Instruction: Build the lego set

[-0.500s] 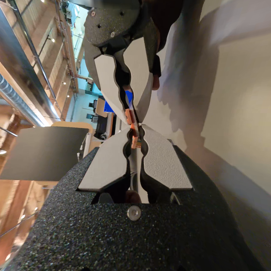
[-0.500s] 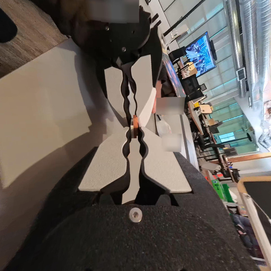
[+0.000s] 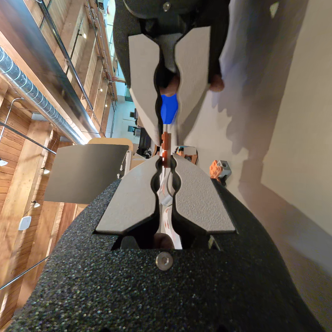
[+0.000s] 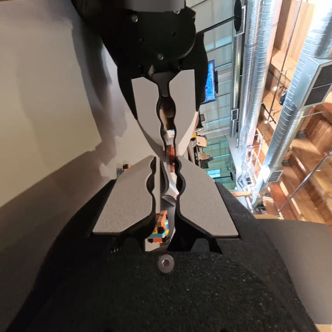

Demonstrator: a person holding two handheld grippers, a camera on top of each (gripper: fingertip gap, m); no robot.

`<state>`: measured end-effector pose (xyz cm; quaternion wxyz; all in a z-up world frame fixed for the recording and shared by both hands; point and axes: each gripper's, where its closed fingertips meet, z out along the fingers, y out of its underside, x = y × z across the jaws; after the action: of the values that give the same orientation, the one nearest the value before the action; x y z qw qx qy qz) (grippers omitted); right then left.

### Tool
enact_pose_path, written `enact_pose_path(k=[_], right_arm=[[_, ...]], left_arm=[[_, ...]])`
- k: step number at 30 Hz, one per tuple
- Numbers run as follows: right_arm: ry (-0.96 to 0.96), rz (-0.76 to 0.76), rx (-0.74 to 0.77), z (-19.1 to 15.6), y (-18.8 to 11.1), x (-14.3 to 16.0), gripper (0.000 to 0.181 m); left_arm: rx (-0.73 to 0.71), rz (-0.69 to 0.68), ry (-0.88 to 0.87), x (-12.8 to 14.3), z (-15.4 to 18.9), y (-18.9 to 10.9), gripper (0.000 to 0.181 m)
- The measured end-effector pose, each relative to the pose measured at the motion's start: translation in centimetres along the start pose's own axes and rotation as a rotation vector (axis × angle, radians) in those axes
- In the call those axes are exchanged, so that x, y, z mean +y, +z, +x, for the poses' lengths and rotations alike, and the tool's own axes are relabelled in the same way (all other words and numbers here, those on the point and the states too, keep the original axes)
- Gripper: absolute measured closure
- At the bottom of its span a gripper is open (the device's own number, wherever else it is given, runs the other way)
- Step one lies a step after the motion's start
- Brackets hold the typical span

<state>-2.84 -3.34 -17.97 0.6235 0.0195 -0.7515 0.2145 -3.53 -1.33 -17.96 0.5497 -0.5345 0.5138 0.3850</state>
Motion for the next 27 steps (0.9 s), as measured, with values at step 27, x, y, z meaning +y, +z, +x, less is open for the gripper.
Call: enact_pose_path(k=[27], right_arm=[[0.504,-0.127,-0.077,0.4,-0.2,5.4,0.165]], left_arm=[[0.167,-0.323,-0.046,9.7,3.1,-1.3,0.171]])
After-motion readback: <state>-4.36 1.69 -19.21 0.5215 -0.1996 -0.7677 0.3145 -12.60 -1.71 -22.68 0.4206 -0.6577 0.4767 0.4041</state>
